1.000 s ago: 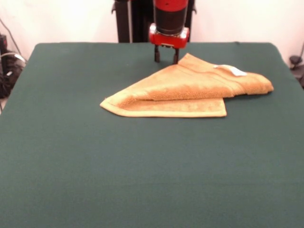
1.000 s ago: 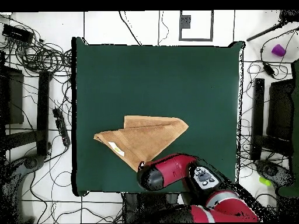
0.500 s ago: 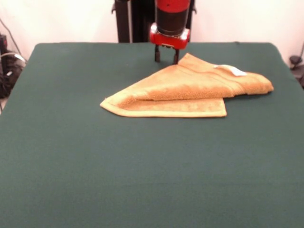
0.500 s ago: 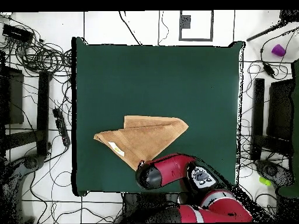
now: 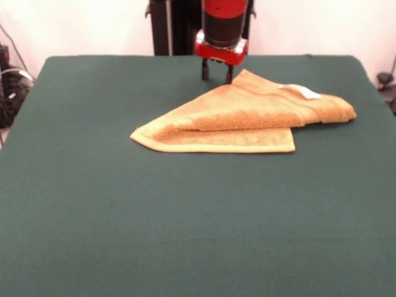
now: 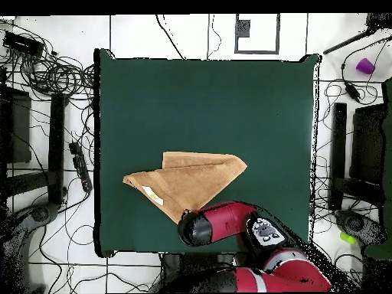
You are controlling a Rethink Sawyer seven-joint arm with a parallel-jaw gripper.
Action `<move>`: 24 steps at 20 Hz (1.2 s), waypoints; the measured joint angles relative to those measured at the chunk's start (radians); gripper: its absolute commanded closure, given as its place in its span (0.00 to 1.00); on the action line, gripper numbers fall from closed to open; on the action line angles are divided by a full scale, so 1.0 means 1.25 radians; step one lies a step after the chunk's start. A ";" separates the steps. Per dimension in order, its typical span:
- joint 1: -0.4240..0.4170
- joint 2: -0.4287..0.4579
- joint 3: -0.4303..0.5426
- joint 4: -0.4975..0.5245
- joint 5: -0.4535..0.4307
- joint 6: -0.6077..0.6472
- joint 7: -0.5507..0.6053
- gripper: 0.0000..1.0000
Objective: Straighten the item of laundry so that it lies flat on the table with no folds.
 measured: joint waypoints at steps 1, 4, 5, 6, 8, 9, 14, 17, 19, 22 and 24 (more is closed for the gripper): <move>0.008 0.001 -0.005 -0.003 0.006 0.004 0.000 0.00; 0.037 0.003 -0.026 -0.015 0.026 0.018 0.000 0.00; 0.044 0.004 -0.031 -0.018 0.030 0.022 0.000 0.00; 0.051 0.005 -0.036 -0.021 0.035 0.026 0.000 0.00; 0.072 0.007 -0.050 -0.030 0.050 0.039 0.000 0.00; 0.078 0.008 -0.054 -0.033 0.054 0.043 0.000 0.00; 0.123 0.016 -0.084 -0.058 0.086 0.079 0.000 0.00; 0.129 0.020 -0.089 -0.066 0.101 0.096 0.000 0.00; 0.131 0.025 -0.091 -0.073 0.120 0.111 0.000 0.00; 0.135 0.034 -0.088 -0.083 0.152 0.122 0.000 1.00; 0.143 0.041 -0.090 -0.092 0.179 0.132 0.000 1.00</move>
